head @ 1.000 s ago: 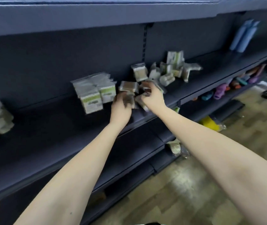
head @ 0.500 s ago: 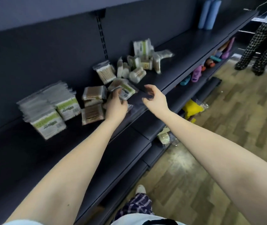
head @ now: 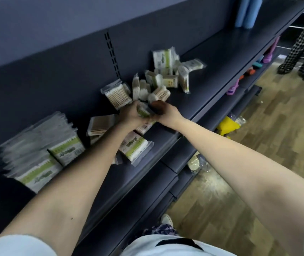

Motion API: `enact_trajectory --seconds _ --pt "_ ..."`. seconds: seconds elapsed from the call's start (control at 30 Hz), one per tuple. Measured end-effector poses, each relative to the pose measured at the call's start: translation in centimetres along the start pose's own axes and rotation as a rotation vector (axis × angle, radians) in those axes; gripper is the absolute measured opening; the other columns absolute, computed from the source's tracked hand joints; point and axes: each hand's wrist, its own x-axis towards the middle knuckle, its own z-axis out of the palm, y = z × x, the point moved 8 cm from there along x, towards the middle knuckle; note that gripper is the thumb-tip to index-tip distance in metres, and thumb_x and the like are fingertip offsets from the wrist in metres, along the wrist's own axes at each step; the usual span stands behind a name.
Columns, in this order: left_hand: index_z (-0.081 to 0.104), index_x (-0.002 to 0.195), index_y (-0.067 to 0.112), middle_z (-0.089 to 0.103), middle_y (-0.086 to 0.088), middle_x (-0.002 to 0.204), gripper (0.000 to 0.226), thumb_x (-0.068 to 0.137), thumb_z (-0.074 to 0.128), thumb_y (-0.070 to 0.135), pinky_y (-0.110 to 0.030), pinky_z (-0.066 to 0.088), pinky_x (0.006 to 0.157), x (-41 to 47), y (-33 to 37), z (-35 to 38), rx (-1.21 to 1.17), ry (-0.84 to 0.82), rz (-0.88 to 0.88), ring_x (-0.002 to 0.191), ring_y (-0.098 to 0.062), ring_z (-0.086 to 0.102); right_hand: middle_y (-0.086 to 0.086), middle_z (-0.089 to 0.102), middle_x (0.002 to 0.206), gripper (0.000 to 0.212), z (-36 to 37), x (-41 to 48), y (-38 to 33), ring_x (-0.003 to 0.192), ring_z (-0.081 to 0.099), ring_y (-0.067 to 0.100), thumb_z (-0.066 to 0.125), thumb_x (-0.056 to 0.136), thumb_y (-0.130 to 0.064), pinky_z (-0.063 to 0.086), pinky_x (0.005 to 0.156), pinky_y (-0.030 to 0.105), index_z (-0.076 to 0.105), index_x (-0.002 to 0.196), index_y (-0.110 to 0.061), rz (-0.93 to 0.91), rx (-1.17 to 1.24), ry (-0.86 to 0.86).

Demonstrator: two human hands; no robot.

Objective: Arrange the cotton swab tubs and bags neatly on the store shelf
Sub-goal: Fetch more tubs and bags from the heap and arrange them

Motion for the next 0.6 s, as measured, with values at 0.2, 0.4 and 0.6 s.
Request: enact_trajectory --seconds 0.2,0.4,0.6 --pt "0.065 0.106 0.015 0.062 -0.005 0.12 0.041 0.069 0.082 0.019 -0.023 0.041 0.09 1.7 0.0 -0.4 -0.115 -0.098 0.001 0.117 -0.021 0.054 0.008 0.06 0.109 0.045 0.0 0.7 -1.1 0.101 0.058 0.019 0.066 0.082 -0.004 0.047 0.091 0.03 0.052 0.125 -0.003 0.016 0.303 -0.117" --pt "0.065 0.099 0.007 0.061 0.0 0.096 0.029 0.074 0.078 0.016 -0.023 0.041 0.075 1.8 0.2 -3.9 -0.324 0.046 -0.011 0.09 -0.014 0.056 -0.002 0.065 0.089 0.026 -2.5 0.9 -1.1 0.087 0.062 0.015 0.06 0.081 -0.005 0.049 0.081 0.027 0.063 0.102 -0.021 0.022 0.352 0.144" --pt "0.053 0.094 0.019 0.064 -0.006 0.101 0.028 0.077 0.076 0.019 -0.032 0.049 0.078 -1.8 -3.9 -8.3 -0.494 0.284 -0.128 0.092 -0.02 0.061 -0.006 0.061 0.079 0.025 -0.2 -2.6 -2.6 0.074 0.056 0.006 0.063 0.084 -0.013 0.043 0.069 0.014 0.06 0.108 -0.014 -0.073 0.273 0.059"
